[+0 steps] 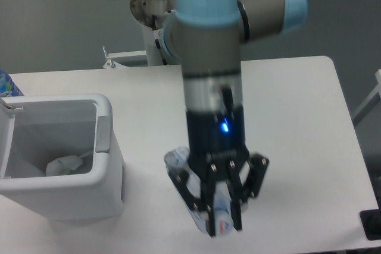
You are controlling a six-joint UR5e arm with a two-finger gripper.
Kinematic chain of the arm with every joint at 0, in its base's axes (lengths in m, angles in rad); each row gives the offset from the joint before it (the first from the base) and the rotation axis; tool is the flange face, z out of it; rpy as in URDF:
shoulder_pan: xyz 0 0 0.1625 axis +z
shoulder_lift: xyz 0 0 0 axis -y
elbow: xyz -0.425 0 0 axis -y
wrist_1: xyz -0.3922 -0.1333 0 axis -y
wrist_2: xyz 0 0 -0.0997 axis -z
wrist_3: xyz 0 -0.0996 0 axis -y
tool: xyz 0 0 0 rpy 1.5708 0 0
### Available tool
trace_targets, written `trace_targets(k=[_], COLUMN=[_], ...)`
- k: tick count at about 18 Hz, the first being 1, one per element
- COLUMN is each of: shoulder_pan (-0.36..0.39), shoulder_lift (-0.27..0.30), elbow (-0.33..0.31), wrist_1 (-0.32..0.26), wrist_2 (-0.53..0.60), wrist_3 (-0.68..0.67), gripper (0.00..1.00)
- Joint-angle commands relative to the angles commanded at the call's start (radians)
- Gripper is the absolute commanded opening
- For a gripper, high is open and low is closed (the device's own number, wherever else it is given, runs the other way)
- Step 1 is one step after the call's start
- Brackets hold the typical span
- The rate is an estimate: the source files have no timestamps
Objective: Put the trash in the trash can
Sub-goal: 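Lift the gripped bottle up from the table, then carry the bottle over the white bin and lower it in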
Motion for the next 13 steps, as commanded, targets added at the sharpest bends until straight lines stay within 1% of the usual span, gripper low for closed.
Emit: trace_targets(k=[2,4,7,8,9,11,12,13], shoulder_pan=[-0.031,-0.057,-0.116,-0.147,-0.181,-0.225,-0.235,-0.239], shoulder_lift=[0.015,0.017,0.026,0.028,0.038,0.061,0.069,0.068], elbow=[0.006,0.021,0.008,-0.003,-0.029,-0.102,-0.126,-0.132], wrist_1=[0.002,0.000,0.000,0.000,0.000,0.002,0.002,0.002], wrist_2=[-0.003,-0.024,-0.048,-0.048,-0.046,-0.046,-0.046,-0.046], wrist_3=[0.003,0.002,0.000,-0.003,-0.006,-0.003,0.000,0.000], gripper=[0.32,0.32,0.33,0.33,0.33,0.33,0.32,0.33])
